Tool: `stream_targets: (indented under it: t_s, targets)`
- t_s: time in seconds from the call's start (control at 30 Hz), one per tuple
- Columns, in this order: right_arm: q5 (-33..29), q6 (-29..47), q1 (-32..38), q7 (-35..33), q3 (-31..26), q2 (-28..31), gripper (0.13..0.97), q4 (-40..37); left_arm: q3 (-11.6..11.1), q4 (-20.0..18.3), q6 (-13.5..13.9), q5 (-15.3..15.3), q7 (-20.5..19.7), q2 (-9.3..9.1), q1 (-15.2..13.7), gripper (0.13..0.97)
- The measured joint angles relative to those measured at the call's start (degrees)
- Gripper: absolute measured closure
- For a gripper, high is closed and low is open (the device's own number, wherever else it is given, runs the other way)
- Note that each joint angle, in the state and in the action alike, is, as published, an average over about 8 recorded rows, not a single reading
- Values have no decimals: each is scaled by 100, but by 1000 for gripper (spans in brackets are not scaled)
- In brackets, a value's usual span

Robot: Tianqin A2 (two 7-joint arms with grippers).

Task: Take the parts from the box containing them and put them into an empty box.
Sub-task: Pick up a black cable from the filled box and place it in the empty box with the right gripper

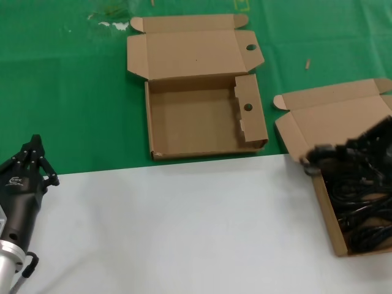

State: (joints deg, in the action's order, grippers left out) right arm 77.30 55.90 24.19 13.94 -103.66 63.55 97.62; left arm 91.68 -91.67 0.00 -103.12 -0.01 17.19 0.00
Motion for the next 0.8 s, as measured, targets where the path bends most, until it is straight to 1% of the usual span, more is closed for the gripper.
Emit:
stream_targets:
  t_s: [0.17, 0.37, 0.57, 0.8]
  targets:
    - [-187, 66, 527, 247, -84, -321, 933, 193, 0, 0, 0, 0, 0, 0, 0, 957]
    - [-594, 128, 1273, 456, -338, -944, 934, 169, 0, 0, 0, 0, 0, 0, 0, 957]
    - [-1066, 115, 1908, 515, -674, -1696, 934, -118, 0, 0, 0, 0, 0, 0, 0, 957]
    - [-1522, 10, 2406, 439, -1063, -2557, 934, -611, 0, 0, 0, 0, 0, 0, 0, 957]
